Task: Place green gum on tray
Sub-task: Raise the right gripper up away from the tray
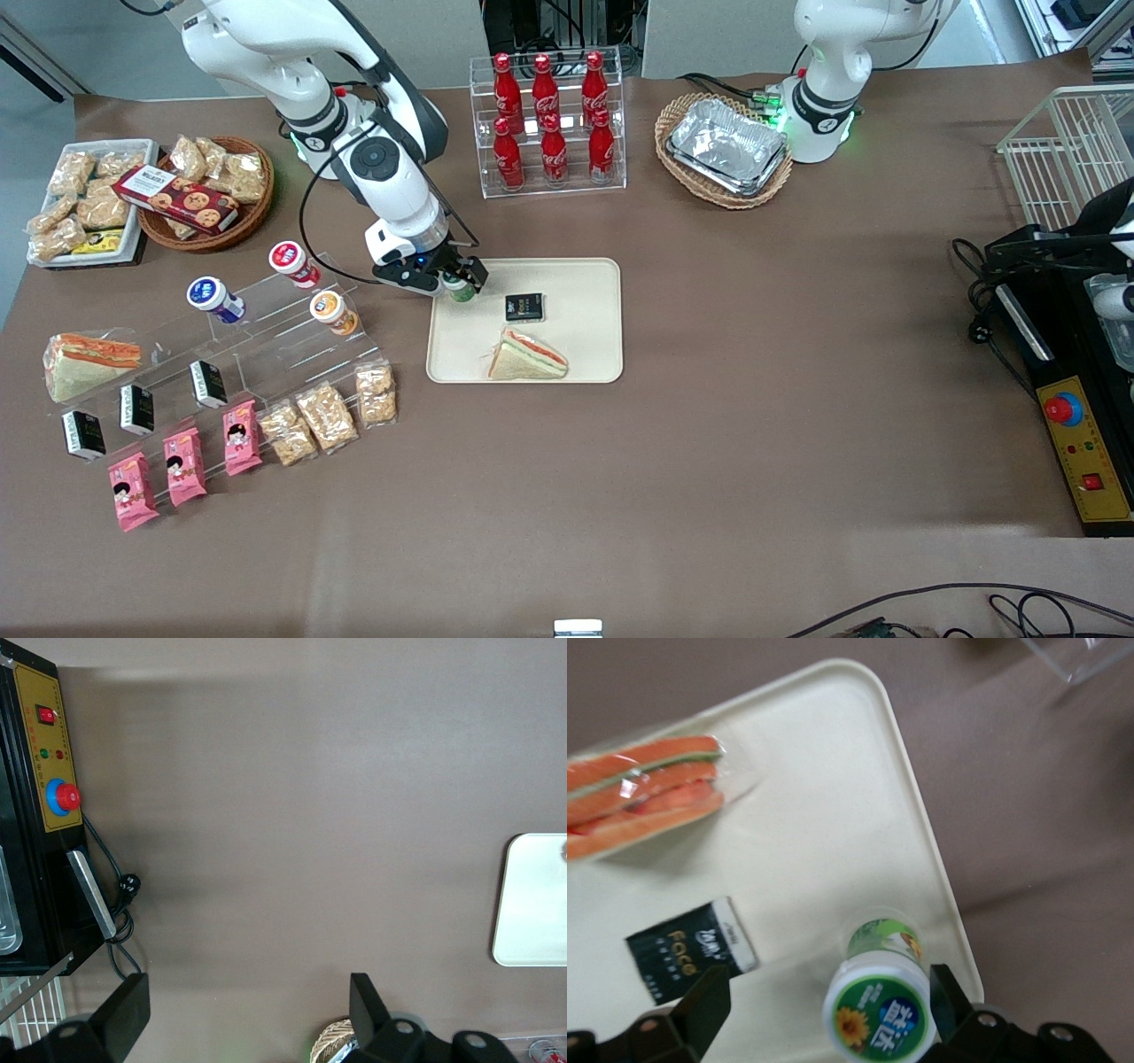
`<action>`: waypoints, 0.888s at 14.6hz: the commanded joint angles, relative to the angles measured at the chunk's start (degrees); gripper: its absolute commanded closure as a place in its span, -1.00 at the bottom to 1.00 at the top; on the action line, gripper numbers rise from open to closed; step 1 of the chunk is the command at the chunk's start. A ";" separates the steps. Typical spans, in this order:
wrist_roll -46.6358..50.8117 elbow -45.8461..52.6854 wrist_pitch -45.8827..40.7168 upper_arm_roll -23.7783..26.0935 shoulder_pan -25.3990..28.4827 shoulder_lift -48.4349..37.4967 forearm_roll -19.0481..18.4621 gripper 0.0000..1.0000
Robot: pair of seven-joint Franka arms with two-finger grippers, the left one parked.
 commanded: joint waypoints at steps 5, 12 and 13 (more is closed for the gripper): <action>-0.80 20.26 -34.57 0.34 -0.32 -8.76 -0.48 -1.00; -23.28 36.81 -52.36 -6.76 -0.84 -9.11 -1.36 -1.00; -26.80 37.69 -52.98 -8.60 -0.85 -9.11 -1.36 -1.00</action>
